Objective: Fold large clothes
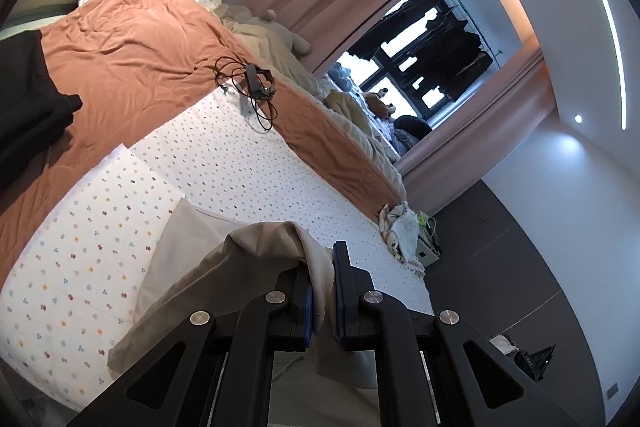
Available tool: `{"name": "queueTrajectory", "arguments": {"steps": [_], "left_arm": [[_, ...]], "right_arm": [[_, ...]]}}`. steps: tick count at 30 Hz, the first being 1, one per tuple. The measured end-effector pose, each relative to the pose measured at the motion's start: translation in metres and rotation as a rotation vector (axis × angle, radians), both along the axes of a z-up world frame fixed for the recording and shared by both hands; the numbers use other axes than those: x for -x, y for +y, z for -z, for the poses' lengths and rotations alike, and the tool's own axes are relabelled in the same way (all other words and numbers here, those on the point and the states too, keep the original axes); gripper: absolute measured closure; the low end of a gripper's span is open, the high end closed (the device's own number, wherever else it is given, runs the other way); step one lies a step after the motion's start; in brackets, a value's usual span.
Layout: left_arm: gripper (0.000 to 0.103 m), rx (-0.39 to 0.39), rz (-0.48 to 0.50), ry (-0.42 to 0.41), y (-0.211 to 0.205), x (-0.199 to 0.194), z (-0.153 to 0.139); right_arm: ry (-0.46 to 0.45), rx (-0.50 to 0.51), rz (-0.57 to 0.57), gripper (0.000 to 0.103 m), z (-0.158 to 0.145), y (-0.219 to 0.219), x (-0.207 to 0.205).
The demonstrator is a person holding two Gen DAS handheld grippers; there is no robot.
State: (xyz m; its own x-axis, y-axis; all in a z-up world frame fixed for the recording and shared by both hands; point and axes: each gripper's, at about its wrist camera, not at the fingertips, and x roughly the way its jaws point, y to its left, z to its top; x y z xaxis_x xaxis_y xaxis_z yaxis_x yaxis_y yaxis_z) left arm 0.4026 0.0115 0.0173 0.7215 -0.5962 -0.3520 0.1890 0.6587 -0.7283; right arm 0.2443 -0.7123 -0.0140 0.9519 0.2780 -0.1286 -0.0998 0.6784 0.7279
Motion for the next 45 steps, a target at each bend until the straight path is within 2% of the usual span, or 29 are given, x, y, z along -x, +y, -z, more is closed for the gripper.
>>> {"name": "queueTrajectory", "arguments": {"steps": [8,19,21,22,23,24,25,26,30,35,45], "left_arm": [[0.094,-0.051,-0.004,0.067,-0.018,-0.070,0.034],[0.094,-0.056,-0.030,0.229,-0.031,-0.144,0.112],[0.086,-0.024,-0.026,0.268,-0.032,-0.154,0.124],[0.075,-0.017,-0.025,0.290,-0.032,-0.159,0.129],[0.067,-0.009,-0.022,0.305,-0.033,-0.162,0.133],[0.047,0.002,-0.022,0.315,-0.034,-0.164,0.136],[0.031,0.014,-0.023,0.315,-0.034,-0.164,0.138],[0.027,0.019,-0.028,0.303,-0.033,-0.162,0.138],[0.026,-0.001,-0.041,0.262,-0.027,-0.148,0.132],[0.026,-0.021,-0.075,0.269,-0.009,-0.127,0.132],[0.026,-0.063,-0.150,0.262,0.023,-0.068,0.137]], "right_arm": [[0.083,0.015,0.013,0.087,0.022,-0.010,-0.067],[0.224,0.011,0.028,0.087,0.074,-0.015,-0.133],[0.255,-0.006,0.045,0.085,0.083,-0.018,-0.138],[0.270,-0.016,0.059,0.082,0.087,-0.019,-0.140],[0.285,-0.021,0.072,0.069,0.090,-0.021,-0.142],[0.304,-0.023,0.093,0.052,0.093,-0.022,-0.141],[0.320,-0.023,0.115,0.044,0.095,-0.023,-0.139],[0.325,-0.025,0.132,0.037,0.097,-0.024,-0.135],[0.343,0.004,0.118,0.036,0.097,-0.019,-0.127],[0.390,0.102,0.063,0.036,0.092,0.008,-0.130],[0.468,0.296,-0.120,0.036,0.081,0.101,-0.171]]}}
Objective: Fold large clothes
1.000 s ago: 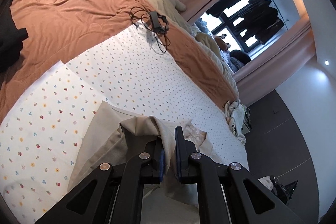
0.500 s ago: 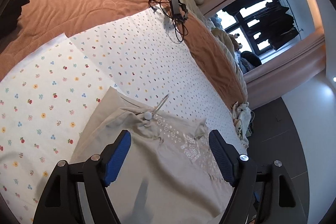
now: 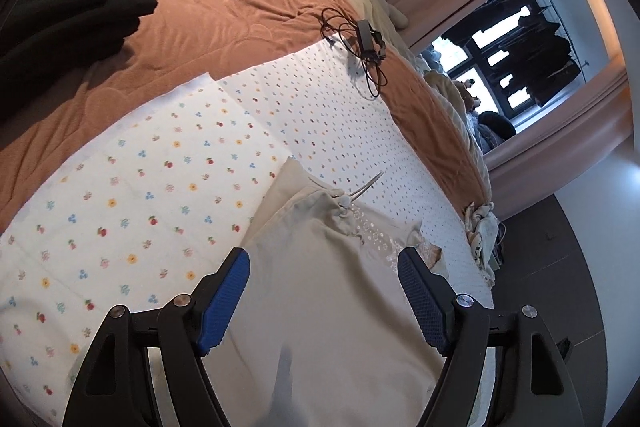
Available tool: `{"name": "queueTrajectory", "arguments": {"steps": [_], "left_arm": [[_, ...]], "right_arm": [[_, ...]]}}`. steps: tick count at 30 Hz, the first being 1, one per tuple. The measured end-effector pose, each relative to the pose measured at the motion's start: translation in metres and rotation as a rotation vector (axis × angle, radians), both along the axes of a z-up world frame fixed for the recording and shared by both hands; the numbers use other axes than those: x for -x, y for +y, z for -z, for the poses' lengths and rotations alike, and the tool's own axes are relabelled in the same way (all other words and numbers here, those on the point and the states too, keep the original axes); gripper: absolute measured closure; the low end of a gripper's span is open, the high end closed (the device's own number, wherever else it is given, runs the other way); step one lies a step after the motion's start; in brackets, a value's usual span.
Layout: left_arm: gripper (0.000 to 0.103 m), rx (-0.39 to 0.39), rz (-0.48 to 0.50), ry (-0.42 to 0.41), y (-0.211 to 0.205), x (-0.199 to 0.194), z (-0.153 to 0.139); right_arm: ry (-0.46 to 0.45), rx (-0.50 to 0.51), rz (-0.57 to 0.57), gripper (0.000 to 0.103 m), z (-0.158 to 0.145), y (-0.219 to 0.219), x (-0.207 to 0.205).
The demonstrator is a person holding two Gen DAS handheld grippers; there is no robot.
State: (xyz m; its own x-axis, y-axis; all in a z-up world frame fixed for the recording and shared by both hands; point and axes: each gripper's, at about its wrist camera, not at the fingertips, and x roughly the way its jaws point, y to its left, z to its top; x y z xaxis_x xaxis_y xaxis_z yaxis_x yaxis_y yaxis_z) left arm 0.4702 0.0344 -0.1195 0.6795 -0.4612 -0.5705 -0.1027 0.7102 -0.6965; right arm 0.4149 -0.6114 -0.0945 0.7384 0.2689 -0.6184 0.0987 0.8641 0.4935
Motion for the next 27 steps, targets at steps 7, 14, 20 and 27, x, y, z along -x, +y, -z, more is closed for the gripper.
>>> {"name": "queueTrajectory", "arguments": {"steps": [7,14,20,27], "left_arm": [[0.026,0.004,-0.058,0.021,0.023,0.039,0.014],[0.026,0.055,-0.119,0.049,0.049,0.070,0.036],[0.026,0.118,-0.149,0.104,0.065,0.086,0.057],[0.026,0.156,-0.193,0.110,0.077,0.103,0.060]], "right_arm": [[0.116,0.084,-0.163,0.050,0.015,0.072,-0.047],[0.266,0.222,-0.294,0.052,0.055,0.135,-0.093],[0.374,0.300,-0.300,0.081,0.094,0.151,-0.119],[0.288,0.316,-0.269,0.100,0.065,0.148,-0.123]]}}
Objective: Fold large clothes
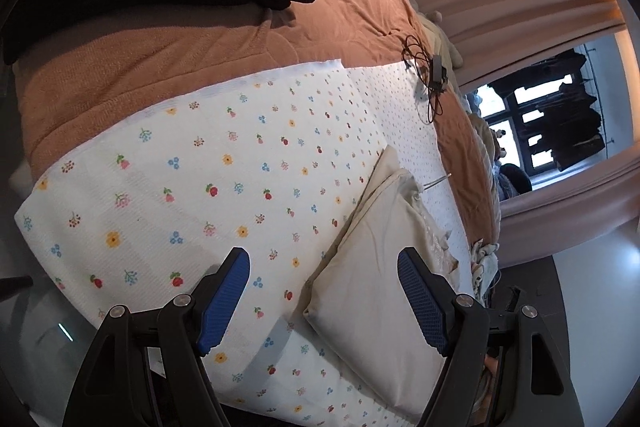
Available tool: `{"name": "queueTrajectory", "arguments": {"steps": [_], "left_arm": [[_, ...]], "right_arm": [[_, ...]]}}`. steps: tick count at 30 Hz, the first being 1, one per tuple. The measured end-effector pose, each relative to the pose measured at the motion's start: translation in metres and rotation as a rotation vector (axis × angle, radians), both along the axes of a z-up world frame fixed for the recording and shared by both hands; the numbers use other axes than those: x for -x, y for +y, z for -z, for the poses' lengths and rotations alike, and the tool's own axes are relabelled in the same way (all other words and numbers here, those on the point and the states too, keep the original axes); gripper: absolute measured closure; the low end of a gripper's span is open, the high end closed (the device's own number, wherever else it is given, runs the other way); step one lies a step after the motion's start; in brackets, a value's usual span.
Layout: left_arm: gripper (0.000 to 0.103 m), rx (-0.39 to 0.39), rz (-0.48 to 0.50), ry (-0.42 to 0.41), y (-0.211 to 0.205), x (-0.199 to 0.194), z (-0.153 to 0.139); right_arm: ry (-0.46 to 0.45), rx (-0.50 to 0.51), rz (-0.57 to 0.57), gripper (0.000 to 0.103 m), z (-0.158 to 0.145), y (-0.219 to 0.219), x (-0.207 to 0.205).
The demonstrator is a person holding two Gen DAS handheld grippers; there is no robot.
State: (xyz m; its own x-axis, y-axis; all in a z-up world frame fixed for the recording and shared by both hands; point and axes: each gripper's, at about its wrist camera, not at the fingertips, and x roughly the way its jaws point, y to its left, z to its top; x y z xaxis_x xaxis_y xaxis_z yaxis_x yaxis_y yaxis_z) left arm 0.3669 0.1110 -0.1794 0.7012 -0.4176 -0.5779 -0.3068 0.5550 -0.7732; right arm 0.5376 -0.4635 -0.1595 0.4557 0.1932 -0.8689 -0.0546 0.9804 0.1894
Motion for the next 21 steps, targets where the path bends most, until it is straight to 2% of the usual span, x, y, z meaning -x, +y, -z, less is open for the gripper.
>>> {"name": "queueTrajectory", "arguments": {"steps": [4,8,12,17,21], "left_arm": [[0.026,0.010,-0.012,0.000,0.001,0.003,-0.002],[0.026,0.019,-0.010,-0.007,-0.004,0.004,-0.004],[0.026,0.033,0.013,-0.001,-0.012,0.000,-0.002],[0.026,0.086,0.043,0.020,-0.025,-0.003,0.007],[0.026,0.122,0.089,0.033,-0.040,-0.006,0.014]], "right_arm": [[-0.061,-0.001,0.028,0.100,-0.028,-0.005,-0.010],[-0.069,0.009,0.037,0.100,-0.034,-0.004,-0.026],[-0.047,0.030,0.052,0.101,-0.018,-0.001,-0.042],[0.033,0.017,0.071,0.101,0.030,-0.004,-0.052],[0.001,0.052,0.051,0.101,0.033,0.000,-0.047]]}}
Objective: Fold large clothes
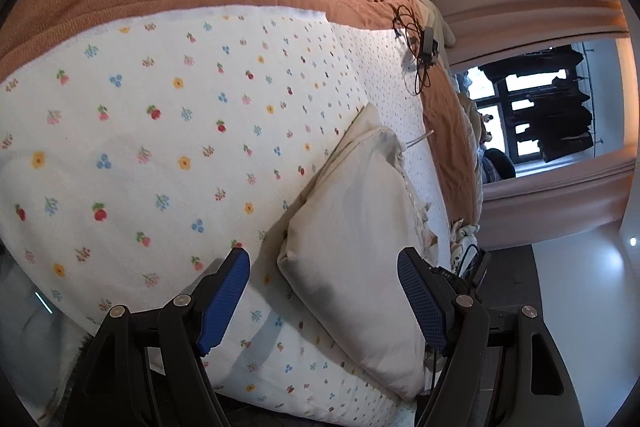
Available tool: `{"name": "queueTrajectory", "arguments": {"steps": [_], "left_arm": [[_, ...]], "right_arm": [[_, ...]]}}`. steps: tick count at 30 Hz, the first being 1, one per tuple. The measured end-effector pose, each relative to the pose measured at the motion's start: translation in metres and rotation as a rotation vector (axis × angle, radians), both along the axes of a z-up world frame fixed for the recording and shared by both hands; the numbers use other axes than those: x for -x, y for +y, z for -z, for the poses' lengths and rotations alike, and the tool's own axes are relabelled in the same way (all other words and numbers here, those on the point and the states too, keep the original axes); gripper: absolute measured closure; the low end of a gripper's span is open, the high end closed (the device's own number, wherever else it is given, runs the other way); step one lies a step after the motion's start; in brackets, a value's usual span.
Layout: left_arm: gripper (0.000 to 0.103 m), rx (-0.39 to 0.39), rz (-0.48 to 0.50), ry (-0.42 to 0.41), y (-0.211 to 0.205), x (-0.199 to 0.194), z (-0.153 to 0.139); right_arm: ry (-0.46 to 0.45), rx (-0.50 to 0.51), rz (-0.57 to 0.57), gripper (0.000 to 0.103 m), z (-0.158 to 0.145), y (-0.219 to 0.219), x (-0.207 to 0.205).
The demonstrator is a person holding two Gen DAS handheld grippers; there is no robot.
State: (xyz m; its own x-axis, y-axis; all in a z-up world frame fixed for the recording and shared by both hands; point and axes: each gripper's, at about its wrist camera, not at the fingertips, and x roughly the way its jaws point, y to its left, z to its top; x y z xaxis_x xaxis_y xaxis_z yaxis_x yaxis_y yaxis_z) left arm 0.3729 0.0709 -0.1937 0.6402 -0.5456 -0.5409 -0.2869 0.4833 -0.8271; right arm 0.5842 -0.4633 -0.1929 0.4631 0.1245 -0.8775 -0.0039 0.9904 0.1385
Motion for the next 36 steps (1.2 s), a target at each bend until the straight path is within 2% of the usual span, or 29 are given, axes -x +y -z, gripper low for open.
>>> {"name": "queueTrajectory", "arguments": {"steps": [6,9,14,18,19,20,21,22,24,25,26,27,29,33,36], "left_arm": [[0.028,0.021,0.063,0.018,-0.026,-0.015,0.010],[0.036,0.022,0.066,0.051,-0.031,-0.027,0.018],[0.037,-0.005,0.067,0.053,-0.040,-0.043,0.014],[0.041,-0.021,0.071,0.031,-0.044,-0.050,0.015],[0.051,-0.026,0.068,0.034,-0.044,-0.051,0.018],[0.068,-0.034,0.064,0.047,-0.043,-0.053,0.021],[0.076,-0.043,0.062,0.063,-0.044,-0.054,0.024],[0.083,-0.037,0.066,0.071,-0.044,-0.055,0.026],[0.088,-0.037,0.067,0.065,-0.045,-0.055,0.023],[0.091,-0.037,0.071,0.055,-0.045,-0.054,0.020],[0.092,-0.026,0.074,0.039,-0.045,-0.054,0.016],[0.093,-0.014,0.076,0.025,-0.045,-0.054,0.012],[0.094,0.001,0.078,0.012,-0.044,-0.053,0.005],[0.095,0.018,0.089,-0.027,-0.048,-0.053,-0.013],[0.095,0.037,0.097,-0.056,-0.053,-0.054,-0.026]], "right_arm": [[0.011,-0.020,-0.008,0.101,0.000,-0.003,-0.001],[0.009,-0.023,-0.010,0.101,0.002,-0.004,0.000],[0.013,-0.026,-0.008,0.101,0.003,-0.006,-0.001],[0.023,-0.037,-0.004,0.101,0.003,-0.007,-0.004],[0.026,-0.037,-0.004,0.101,0.003,-0.007,-0.005],[0.031,-0.036,-0.003,0.101,0.003,-0.006,-0.006],[0.036,-0.034,-0.002,0.101,0.002,-0.006,-0.007],[0.038,-0.032,0.000,0.101,0.001,-0.005,-0.008],[0.042,-0.005,-0.014,0.100,-0.004,-0.001,-0.007],[0.050,0.008,-0.022,0.099,-0.008,0.001,-0.007],[0.056,0.009,-0.023,0.088,-0.013,0.001,-0.004],[0.048,-0.003,-0.021,0.068,-0.020,0.000,0.000],[-0.010,-0.025,-0.016,0.048,-0.041,-0.004,0.015],[-0.091,-0.030,-0.038,0.048,-0.082,-0.006,0.054],[-0.115,-0.053,-0.033,0.048,-0.102,-0.008,0.091]]}}
